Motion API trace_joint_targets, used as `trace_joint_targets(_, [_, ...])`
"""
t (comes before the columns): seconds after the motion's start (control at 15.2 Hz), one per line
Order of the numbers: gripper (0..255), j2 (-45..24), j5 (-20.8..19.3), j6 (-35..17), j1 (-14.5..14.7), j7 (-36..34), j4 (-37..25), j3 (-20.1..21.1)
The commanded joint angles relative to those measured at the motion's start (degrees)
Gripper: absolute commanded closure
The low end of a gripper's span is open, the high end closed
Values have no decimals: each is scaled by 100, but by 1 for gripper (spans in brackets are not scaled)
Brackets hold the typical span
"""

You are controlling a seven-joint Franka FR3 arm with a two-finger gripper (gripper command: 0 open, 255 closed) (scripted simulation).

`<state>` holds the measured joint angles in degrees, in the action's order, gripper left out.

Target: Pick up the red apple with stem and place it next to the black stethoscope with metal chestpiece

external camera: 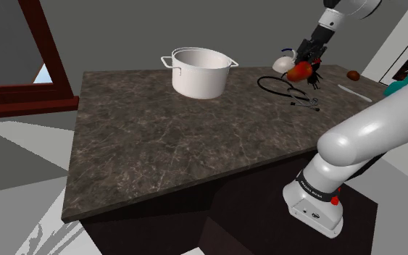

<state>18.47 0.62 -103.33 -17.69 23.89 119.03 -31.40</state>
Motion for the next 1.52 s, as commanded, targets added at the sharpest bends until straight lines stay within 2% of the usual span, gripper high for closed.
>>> trace_joint_targets(0.0, [255,-142,13,90,-68,318,-194,-227])
trace_joint_targets(0.46, [255,-923,303,356,-300,1537,-1000,-1091])
trace_joint_targets(0.86, [255,-2063,1020,727,-694,2789,-1991,-1807])
trace_joint_targets(1.12, [255,-3046,1718,1130,-1315,3643,-2854,-2060])
trace_joint_targets(1.45, [255,-4286,2551,1791,-2524,4439,-4238,-1985])
